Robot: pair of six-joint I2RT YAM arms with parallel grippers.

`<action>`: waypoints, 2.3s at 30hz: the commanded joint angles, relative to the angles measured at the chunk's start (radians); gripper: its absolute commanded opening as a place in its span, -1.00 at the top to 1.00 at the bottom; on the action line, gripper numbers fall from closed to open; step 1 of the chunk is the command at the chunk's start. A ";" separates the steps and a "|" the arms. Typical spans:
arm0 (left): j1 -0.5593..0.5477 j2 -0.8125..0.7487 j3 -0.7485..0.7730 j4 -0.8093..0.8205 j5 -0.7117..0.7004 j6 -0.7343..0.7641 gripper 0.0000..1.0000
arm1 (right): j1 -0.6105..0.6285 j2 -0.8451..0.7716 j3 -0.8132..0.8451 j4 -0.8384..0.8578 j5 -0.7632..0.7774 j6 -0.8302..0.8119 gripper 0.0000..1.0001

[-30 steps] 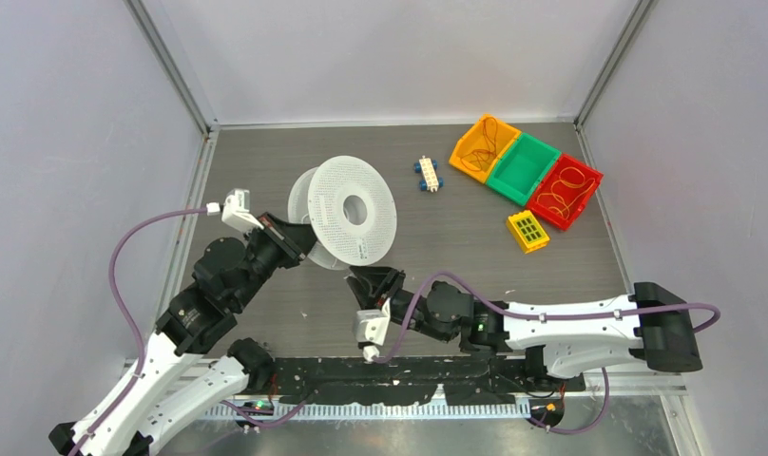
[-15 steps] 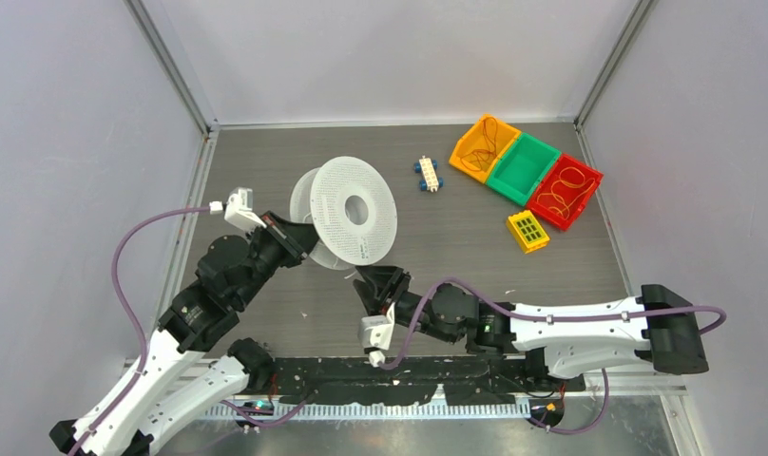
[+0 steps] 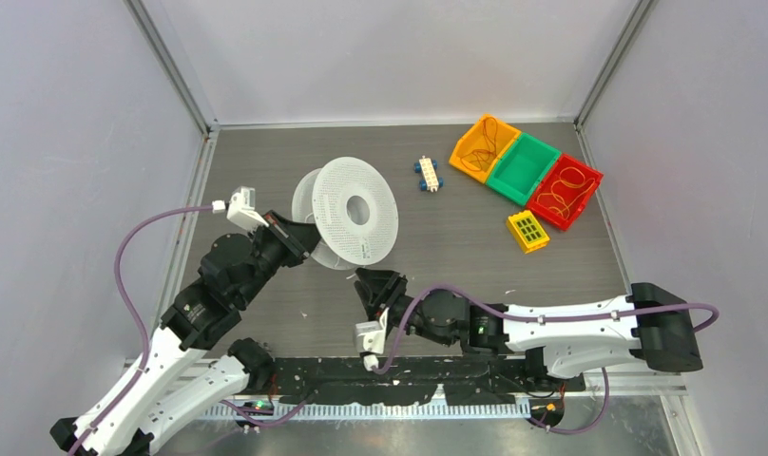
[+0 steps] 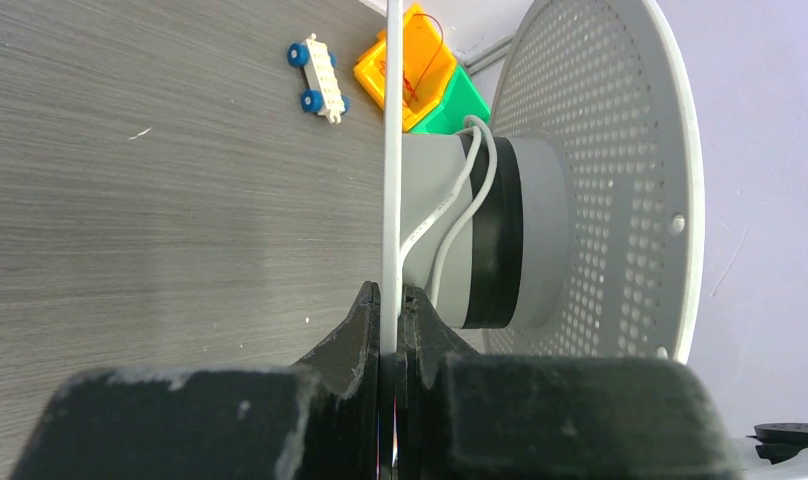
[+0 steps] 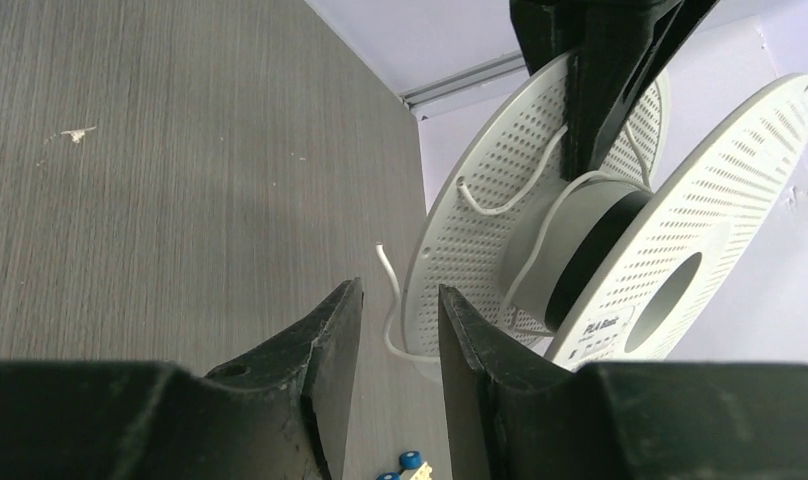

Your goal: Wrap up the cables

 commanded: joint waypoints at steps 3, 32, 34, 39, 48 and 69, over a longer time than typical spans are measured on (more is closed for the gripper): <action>0.002 -0.009 0.045 0.126 0.004 -0.024 1.00 | 0.006 0.013 -0.005 0.073 0.030 -0.034 0.25; 0.002 0.035 -0.037 0.220 0.001 -0.035 1.00 | 0.006 0.174 0.184 0.213 0.261 0.367 0.89; 0.000 0.043 -0.040 0.219 -0.004 -0.037 1.00 | 0.007 0.237 0.237 0.246 0.340 0.401 0.89; -0.001 0.023 -0.062 0.230 -0.021 -0.046 1.00 | 0.018 0.327 0.316 0.336 0.479 0.475 0.89; 0.001 -0.030 -0.137 0.281 -0.077 -0.138 1.00 | 0.026 0.486 0.441 0.489 0.791 0.486 0.89; 0.001 -0.023 -0.139 0.253 -0.054 -0.159 1.00 | -0.001 0.547 0.520 0.381 0.888 0.574 0.90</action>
